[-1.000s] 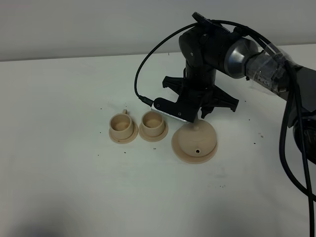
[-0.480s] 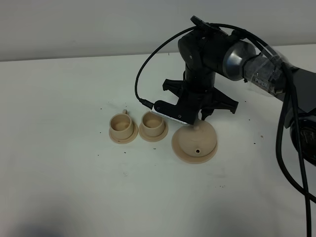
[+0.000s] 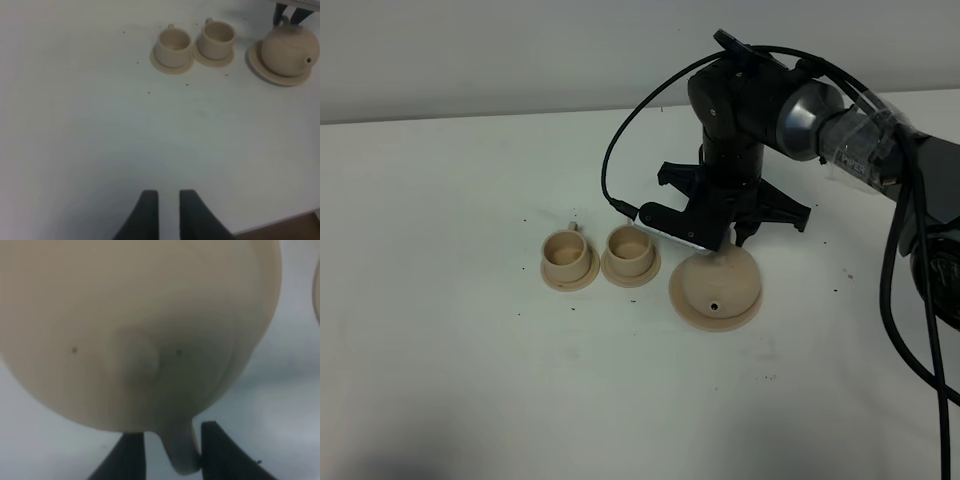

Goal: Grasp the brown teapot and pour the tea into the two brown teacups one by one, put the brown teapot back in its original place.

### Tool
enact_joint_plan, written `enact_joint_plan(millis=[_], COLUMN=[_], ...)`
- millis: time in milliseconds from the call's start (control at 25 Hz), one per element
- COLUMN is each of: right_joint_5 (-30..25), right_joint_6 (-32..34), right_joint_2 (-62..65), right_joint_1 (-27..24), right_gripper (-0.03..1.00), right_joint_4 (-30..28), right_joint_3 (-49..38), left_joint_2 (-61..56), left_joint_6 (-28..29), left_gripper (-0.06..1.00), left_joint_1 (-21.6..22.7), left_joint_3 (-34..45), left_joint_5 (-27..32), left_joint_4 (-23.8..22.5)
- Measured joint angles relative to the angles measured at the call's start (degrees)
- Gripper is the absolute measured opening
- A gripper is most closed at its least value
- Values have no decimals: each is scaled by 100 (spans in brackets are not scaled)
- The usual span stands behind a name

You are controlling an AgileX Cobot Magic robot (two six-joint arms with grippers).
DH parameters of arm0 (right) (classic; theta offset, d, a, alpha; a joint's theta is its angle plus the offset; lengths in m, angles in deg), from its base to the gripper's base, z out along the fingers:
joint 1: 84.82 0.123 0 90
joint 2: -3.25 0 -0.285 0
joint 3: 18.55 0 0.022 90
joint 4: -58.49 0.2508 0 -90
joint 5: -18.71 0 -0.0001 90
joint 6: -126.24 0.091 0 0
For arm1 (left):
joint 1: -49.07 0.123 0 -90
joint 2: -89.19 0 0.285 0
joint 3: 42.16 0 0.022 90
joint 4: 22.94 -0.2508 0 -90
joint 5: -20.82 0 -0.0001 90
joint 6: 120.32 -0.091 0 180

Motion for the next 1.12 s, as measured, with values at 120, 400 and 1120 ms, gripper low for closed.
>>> enact_joint_plan(millis=[120, 400, 1120], right_joint_5=[-7, -16, -71], right_joint_6=[0, 0, 0], right_joint_2=[-14, -18, -25], right_joint_1=[-18, -32, -77], right_gripper=[26, 26, 11], right_joint_4=[9, 55, 119], right_joint_3=[0, 0, 0], left_joint_2=[0, 0, 0], left_joint_6=[0, 0, 0], left_gripper=[13, 13, 13], left_joint_1=[0, 0, 0], left_joint_3=[0, 0, 0], left_joint_5=[0, 0, 0], left_joint_4=[0, 0, 0])
